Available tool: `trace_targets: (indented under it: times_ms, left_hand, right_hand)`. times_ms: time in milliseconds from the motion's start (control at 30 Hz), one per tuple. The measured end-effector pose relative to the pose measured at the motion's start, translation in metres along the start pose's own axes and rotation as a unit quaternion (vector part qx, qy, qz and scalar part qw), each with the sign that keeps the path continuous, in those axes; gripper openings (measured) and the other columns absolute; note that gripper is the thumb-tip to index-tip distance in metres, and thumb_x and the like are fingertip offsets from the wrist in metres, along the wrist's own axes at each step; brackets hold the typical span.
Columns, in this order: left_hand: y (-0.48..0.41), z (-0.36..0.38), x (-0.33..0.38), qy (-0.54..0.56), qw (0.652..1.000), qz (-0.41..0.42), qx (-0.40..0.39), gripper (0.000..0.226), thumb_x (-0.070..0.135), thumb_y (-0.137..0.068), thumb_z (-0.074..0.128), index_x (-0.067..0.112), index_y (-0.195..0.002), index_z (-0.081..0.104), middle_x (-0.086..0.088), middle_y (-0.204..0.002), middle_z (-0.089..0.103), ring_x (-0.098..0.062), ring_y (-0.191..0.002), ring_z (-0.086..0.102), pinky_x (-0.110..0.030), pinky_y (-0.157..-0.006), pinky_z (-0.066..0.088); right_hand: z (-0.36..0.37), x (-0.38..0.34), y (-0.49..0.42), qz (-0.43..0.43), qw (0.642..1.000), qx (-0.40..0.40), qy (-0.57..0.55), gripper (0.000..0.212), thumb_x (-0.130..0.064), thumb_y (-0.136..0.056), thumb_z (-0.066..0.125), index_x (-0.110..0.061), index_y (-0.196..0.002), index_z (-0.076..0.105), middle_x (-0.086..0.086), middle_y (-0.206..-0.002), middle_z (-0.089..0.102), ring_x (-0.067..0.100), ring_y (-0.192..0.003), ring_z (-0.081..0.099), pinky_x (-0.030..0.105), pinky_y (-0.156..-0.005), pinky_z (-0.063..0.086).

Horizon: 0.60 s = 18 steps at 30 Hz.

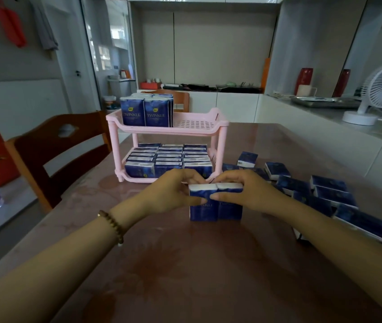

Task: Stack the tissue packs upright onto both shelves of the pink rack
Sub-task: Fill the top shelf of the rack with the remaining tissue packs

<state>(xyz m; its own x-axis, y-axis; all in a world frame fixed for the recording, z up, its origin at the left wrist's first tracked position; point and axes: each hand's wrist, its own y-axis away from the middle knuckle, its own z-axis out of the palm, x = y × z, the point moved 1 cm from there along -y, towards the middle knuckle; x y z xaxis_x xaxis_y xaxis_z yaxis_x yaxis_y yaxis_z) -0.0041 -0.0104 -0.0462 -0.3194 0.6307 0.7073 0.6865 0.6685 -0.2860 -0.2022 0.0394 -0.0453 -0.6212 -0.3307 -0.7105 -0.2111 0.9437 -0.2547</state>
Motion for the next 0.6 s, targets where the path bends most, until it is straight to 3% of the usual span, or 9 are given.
trace_targets:
  times_ms: [67,167,300,467,600]
  left_hand:
    - [-0.001,-0.005,0.000,-0.003,1.000,0.005,0.009,0.027,0.015,-0.074,0.078,0.015,-0.098,0.066,-0.002,-0.091,0.070,-0.019,-0.082,0.066,-0.030,-0.074,0.056]
    - [-0.007,-0.026,0.014,-0.010,0.999,0.034,0.024,0.028,0.019,-0.073,0.079,0.014,-0.098,0.066,-0.003,-0.092,0.071,-0.023,-0.081,0.067,-0.042,-0.077,0.056]
    - [-0.031,-0.078,0.055,-0.048,0.994,0.088,0.044,0.027,0.019,-0.074,0.076,0.016,-0.099,0.066,0.002,-0.095,0.070,-0.009,-0.081,0.067,-0.025,-0.075,0.057]
    - [-0.076,-0.143,0.094,-0.096,0.988,0.107,0.059,0.025,0.019,-0.078,0.071,0.018,-0.102,0.062,0.004,-0.098,0.068,-0.008,-0.079,0.068,-0.021,-0.066,0.057]
    - [-0.121,-0.174,0.091,-0.109,0.990,0.072,0.046,0.027,0.016,-0.080,0.071,0.014,-0.105,0.061,-0.002,-0.096,0.070,-0.004,-0.074,0.067,-0.010,-0.061,0.051]
  right_hand:
    - [-0.001,-0.005,-0.004,-0.008,1.000,0.005,0.019,0.031,-0.038,-0.074,0.072,-0.024,-0.101,0.069,-0.009,-0.100,0.068,0.005,-0.093,0.063,0.028,-0.082,0.055]
    - [-0.016,-0.024,-0.013,-0.027,1.000,0.007,0.014,0.017,-0.035,-0.076,0.071,-0.031,-0.092,0.066,-0.013,-0.093,0.067,0.001,-0.086,0.063,0.018,-0.070,0.053]
    - [-0.057,-0.068,-0.044,-0.069,0.997,0.040,0.001,0.016,-0.026,-0.077,0.071,-0.023,-0.092,0.068,-0.006,-0.096,0.067,0.006,-0.081,0.065,0.013,-0.065,0.052]
    - [-0.110,-0.113,-0.094,-0.096,0.993,0.058,0.030,0.024,-0.030,-0.079,0.068,-0.021,-0.101,0.066,-0.002,-0.097,0.068,0.008,-0.085,0.066,0.022,-0.070,0.055]
    - [-0.130,-0.115,-0.140,-0.078,0.995,0.049,0.041,0.022,-0.030,-0.083,0.065,-0.021,-0.103,0.065,-0.011,-0.094,0.066,0.000,-0.078,0.065,0.010,-0.058,0.051]
